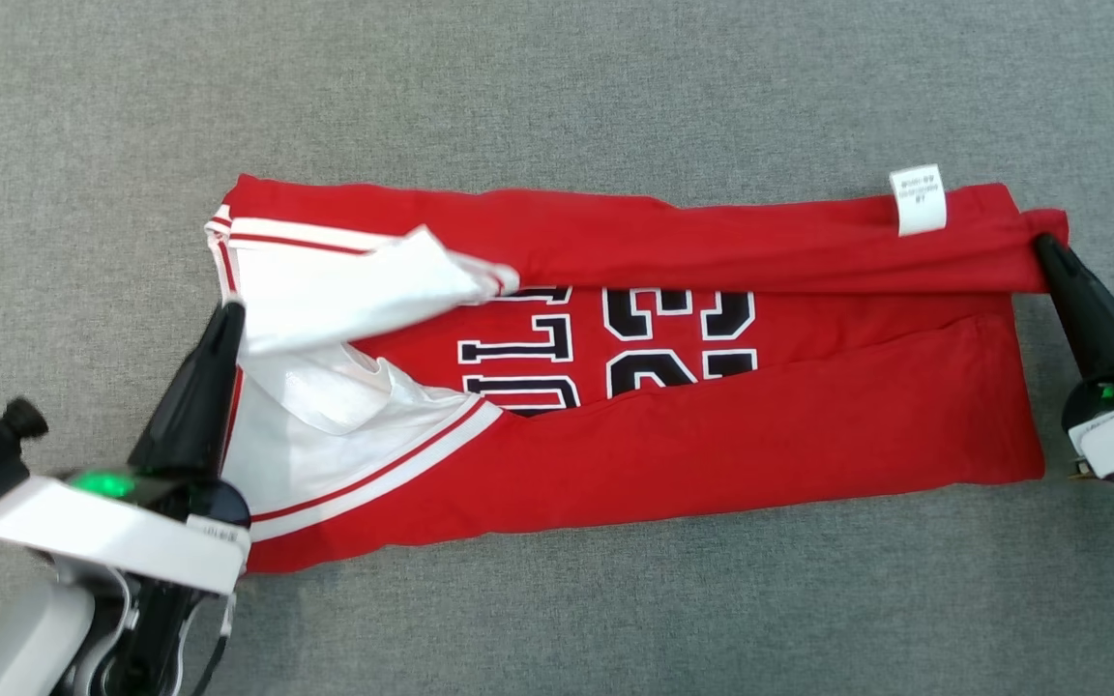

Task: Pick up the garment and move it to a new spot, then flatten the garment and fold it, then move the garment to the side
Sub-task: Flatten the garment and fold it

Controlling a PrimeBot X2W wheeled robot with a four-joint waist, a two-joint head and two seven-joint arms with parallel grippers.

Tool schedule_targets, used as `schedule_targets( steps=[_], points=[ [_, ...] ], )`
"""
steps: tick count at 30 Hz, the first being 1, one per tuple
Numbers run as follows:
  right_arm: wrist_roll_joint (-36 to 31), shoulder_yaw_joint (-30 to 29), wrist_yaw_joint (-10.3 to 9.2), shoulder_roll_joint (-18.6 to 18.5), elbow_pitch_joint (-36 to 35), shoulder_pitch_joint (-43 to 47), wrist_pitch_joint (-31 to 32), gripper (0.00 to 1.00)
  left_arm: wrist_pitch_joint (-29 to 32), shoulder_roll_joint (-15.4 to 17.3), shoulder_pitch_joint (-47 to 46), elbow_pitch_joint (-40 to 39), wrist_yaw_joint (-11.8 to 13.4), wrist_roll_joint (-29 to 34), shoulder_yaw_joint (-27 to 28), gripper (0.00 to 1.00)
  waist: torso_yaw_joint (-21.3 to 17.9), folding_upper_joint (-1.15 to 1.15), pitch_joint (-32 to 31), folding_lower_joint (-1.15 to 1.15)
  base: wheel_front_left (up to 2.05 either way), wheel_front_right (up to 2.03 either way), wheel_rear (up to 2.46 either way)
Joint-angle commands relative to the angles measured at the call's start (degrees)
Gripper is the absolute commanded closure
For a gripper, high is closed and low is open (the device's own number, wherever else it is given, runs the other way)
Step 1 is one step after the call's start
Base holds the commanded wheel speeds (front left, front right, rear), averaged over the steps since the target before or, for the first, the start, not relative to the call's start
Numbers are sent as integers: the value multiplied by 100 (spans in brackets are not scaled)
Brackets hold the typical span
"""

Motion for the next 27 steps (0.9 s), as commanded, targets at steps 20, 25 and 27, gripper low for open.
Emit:
schedule_targets(
  steps=[20, 25, 27],
  points=[
    [-257, 335, 0, 64, 169, 522, -878, 0, -64, -266, 559, 388, 181, -76, -28, 0, -3, 0, -203, 0, 0, 0, 0],
    [-887, 198, 0, 126, -47, 693, -1300, 0, -187, -464, 396, 368, 433, 837, 402, 0, -39, 0, -349, 0, 0, 0, 0],
    [-1252, -11, 0, 203, -137, 734, -1422, 0, -191, -649, 338, 237, 493, 1334, 737, 0, -61, 0, -399, 0, 0, 0, 0]
  ],
)
